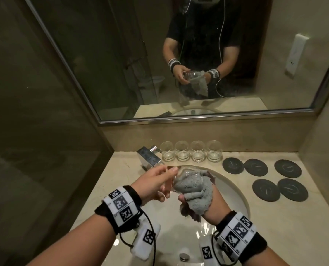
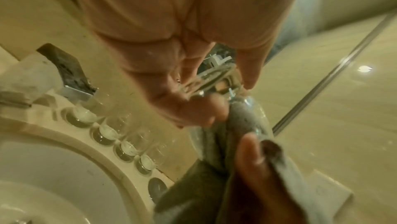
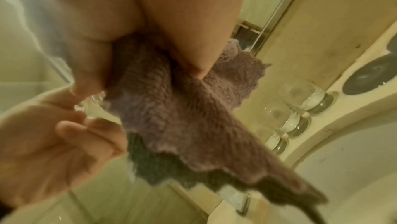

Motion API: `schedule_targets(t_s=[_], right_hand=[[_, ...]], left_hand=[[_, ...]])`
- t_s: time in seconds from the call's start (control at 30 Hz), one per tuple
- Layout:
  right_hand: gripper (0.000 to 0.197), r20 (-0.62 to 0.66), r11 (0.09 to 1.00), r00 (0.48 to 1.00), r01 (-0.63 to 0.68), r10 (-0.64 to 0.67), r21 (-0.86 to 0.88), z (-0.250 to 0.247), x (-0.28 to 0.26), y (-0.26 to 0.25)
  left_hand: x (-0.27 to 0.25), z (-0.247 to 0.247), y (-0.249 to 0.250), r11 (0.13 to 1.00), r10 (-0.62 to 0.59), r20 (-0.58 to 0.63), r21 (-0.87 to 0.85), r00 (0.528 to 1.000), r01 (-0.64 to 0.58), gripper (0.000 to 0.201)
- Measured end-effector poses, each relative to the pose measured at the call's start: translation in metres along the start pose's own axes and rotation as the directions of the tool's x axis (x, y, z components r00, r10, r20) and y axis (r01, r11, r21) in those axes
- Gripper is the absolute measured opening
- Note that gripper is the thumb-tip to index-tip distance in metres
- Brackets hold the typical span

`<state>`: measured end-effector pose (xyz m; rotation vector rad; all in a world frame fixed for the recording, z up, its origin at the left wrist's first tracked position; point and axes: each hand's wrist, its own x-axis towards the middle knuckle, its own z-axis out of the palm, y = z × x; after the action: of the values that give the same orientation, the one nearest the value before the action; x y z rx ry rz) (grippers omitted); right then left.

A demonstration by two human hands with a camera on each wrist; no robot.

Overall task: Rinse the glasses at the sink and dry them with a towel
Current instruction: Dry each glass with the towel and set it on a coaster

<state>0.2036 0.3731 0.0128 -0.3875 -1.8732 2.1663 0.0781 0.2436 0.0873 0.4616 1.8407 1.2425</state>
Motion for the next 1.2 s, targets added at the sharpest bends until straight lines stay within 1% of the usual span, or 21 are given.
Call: schedule_targets(t_s=[0.1, 0.17, 0.23, 0.27, 0.3, 0.37, 0.4, 0.43, 0.5, 0.6, 0.63, 0.7, 0.77, 0.83, 0.87, 0.9, 0.93, 1.0, 1.07, 1.13, 1.2], right_hand=[[0.107, 0.003, 0.994, 1.000, 0.028, -0.029, 0.108, -0.002, 0.004, -0.009], [0.096, 0.053, 0.962, 0.995, 0.068, -0.085, 0.265, -0.005, 0.009, -0.005], [0.086, 0.073, 0.897, 0.996, 0.015, -0.053, 0.443, -0.005, 0.007, -0.007], [0.086, 0.088, 0.890, 0.994, 0.021, -0.068, 0.455, -0.007, 0.008, -0.004], [0.088, 0.063, 0.898, 0.995, 0.043, -0.079, 0.438, -0.007, 0.004, -0.004], [0.084, 0.007, 0.945, 0.993, 0.108, -0.116, 0.310, -0.008, 0.005, -0.010], [0.072, -0.008, 0.963, 0.993, 0.112, -0.114, 0.245, -0.010, 0.005, -0.014], [0.056, 0.006, 0.970, 0.994, 0.101, -0.105, 0.221, -0.011, 0.006, -0.015], [0.036, 0.080, 0.951, 0.985, 0.127, -0.155, 0.280, -0.014, 0.004, -0.015], [0.065, 0.173, 0.806, 0.983, -0.054, -0.061, 0.590, -0.015, 0.005, -0.005], [0.070, 0.175, 0.785, 0.984, -0.075, -0.043, 0.615, -0.016, 0.005, -0.003], [0.073, 0.120, 0.847, 0.992, -0.031, -0.038, 0.531, -0.016, 0.005, -0.004], [0.054, 0.054, 0.944, 0.997, 0.041, -0.062, 0.326, -0.014, 0.004, -0.012], [0.039, 0.057, 0.955, 0.998, 0.001, -0.019, 0.297, -0.013, 0.006, -0.018], [0.044, 0.101, 0.951, 0.994, 0.006, -0.039, 0.309, -0.014, 0.005, -0.019], [0.058, 0.137, 0.910, 0.989, -0.007, -0.054, 0.414, -0.015, 0.004, -0.020], [0.072, 0.171, 0.789, 0.985, -0.099, -0.007, 0.606, -0.016, 0.002, -0.023], [0.091, 0.245, 0.564, 0.968, -0.232, 0.054, 0.793, -0.019, -0.001, -0.027], [0.098, 0.241, 0.457, 0.968, -0.248, 0.073, 0.854, -0.022, -0.002, -0.030], [0.088, 0.217, 0.405, 0.973, -0.227, 0.072, 0.885, -0.026, 0.000, -0.026], [0.062, 0.233, 0.497, 0.973, -0.205, 0.007, 0.843, -0.026, 0.000, -0.028]], left_hand=[[-0.001, 0.001, -0.004, 0.967, 0.220, 0.022, 0.130, 0.975, -0.221, 0.033], [0.000, -0.003, -0.007, 0.802, 0.442, 0.096, 0.403, 0.892, -0.441, 0.043], [0.003, -0.004, -0.008, 0.661, 0.517, 0.153, 0.554, 0.843, -0.506, 0.051], [0.004, -0.004, -0.008, 0.680, 0.491, 0.155, 0.546, 0.857, -0.489, 0.051], [0.004, -0.002, -0.005, 0.771, 0.422, 0.139, 0.464, 0.896, -0.436, 0.049], [0.003, 0.004, 0.002, 0.970, 0.210, 0.092, 0.105, 0.973, -0.219, 0.054], [0.005, 0.004, 0.004, 0.990, 0.138, 0.070, -0.024, 0.988, -0.137, 0.057], [0.005, 0.004, 0.005, 0.990, 0.132, 0.056, -0.050, 0.990, -0.129, 0.057], [0.003, 0.003, 0.004, 0.950, 0.282, 0.070, 0.123, 0.957, -0.288, 0.049], [0.000, -0.003, -0.003, 0.663, 0.511, 0.184, 0.537, 0.840, -0.521, 0.051], [0.002, -0.005, -0.005, 0.641, 0.516, 0.204, 0.552, 0.832, -0.533, 0.051], [0.002, -0.004, -0.003, 0.778, 0.444, 0.175, 0.411, 0.879, -0.475, 0.049], [0.000, -0.001, 0.002, 0.935, 0.298, 0.088, 0.172, 0.950, -0.309, 0.044], [0.001, -0.002, 0.001, 0.962, 0.247, 0.051, 0.107, 0.968, -0.251, 0.033], [0.001, -0.002, 0.000, 0.936, 0.300, 0.054, 0.177, 0.952, -0.305, 0.032], [0.001, -0.003, -0.003, 0.879, 0.388, 0.076, 0.268, 0.919, -0.393, 0.036], [0.000, -0.005, -0.005, 0.794, 0.469, 0.122, 0.376, 0.875, -0.478, 0.040], [-0.002, -0.009, -0.009, 0.680, 0.540, 0.178, 0.483, 0.822, -0.552, 0.043], [-0.005, -0.008, -0.007, 0.753, 0.525, 0.151, 0.376, 0.838, -0.540, 0.042], [-0.009, -0.008, -0.004, 0.814, 0.509, 0.112, 0.258, 0.853, -0.520, 0.041], [-0.010, -0.010, -0.004, 0.829, 0.500, 0.092, 0.237, 0.861, -0.507, 0.040]])
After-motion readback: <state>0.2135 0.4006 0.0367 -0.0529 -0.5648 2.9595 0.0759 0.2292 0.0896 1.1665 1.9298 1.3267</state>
